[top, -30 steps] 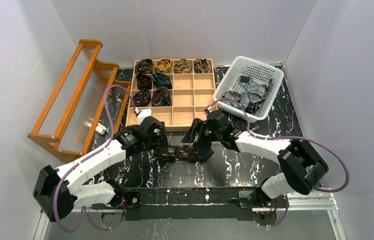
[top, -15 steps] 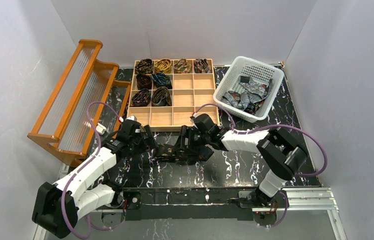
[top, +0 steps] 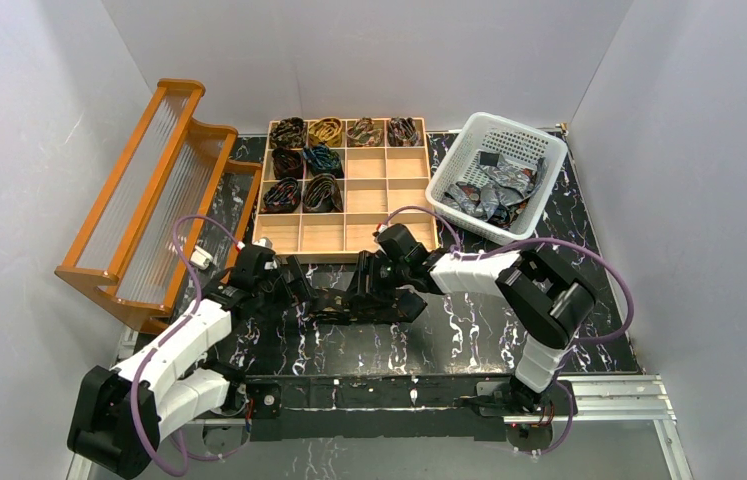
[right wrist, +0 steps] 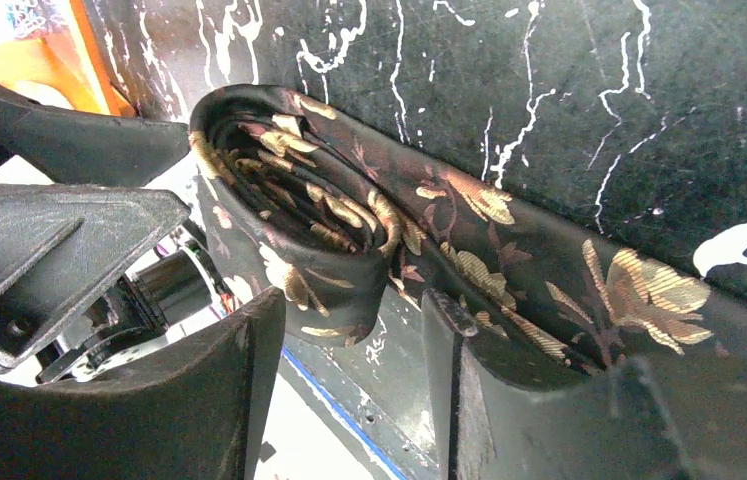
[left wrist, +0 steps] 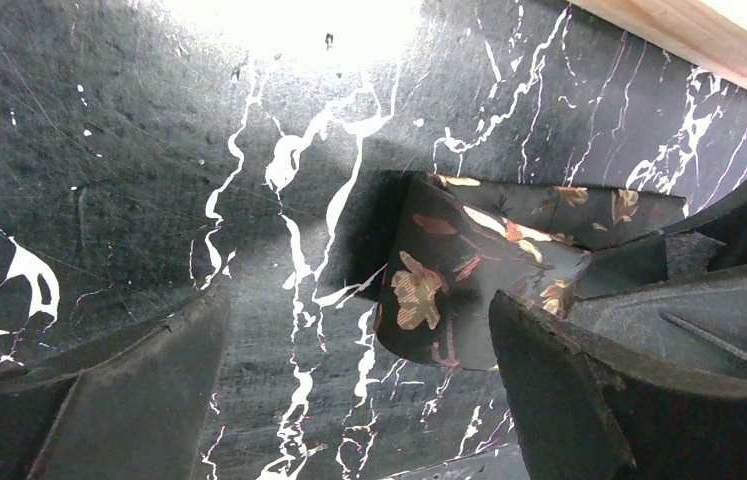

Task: Roll the ties
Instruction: Roll the tie at the center of the board.

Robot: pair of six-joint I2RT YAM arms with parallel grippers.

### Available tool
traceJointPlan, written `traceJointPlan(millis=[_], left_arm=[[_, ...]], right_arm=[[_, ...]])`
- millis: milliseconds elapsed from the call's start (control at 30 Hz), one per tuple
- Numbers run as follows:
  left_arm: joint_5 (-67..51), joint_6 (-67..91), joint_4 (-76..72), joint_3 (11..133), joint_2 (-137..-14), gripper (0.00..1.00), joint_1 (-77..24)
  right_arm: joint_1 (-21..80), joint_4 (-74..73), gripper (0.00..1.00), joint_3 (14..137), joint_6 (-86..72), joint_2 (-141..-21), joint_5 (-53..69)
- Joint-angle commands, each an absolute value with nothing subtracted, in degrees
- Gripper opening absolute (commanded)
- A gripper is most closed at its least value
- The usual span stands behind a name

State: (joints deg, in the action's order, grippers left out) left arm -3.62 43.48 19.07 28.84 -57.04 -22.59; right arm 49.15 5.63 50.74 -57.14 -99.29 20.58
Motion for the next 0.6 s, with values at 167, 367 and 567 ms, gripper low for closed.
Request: traceJointPlan(millis=[167,367,567], left_arm=[[-6.1,43.9,16.7,26.5,-56.8,0.98,-22.1],[-7.6,44.3,14.3,25.5,-57.4,0.98,-22.1],[-8.5,44.3,12.9,25.2,-58.4,0.98,-22.0]], right_arm=[[49.3,2.8,0.59,53.9,-55.6,-100.9,20.9],[50.5,3.9,0.67,53.7,-54.7,-99.1,20.7],[50.7,3.4,0.6,53.5,-55.2,-99.4,19.7]])
